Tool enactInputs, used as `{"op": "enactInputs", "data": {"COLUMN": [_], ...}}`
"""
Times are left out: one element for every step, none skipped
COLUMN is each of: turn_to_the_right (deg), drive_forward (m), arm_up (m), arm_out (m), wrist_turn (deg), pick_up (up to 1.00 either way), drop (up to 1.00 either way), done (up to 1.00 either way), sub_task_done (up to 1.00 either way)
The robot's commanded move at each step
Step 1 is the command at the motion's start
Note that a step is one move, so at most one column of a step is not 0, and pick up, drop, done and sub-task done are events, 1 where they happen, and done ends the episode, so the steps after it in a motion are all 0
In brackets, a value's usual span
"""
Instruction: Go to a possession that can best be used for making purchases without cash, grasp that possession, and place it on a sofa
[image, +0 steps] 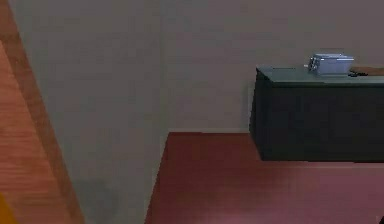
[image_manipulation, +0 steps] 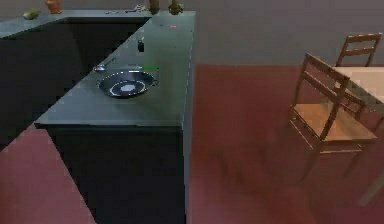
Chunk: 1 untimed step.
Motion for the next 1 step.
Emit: {"op": "enactInputs", "data": {"turn_to_the_right": [45.0], "drive_forward": [0.0], "arm_up": [0.0], "arm_out": [0.0], "wrist_turn": [0.0], "pick_up": [0.0], "drop": [0.0], "done": [0.0], "sub_task_done": [0.0]}}
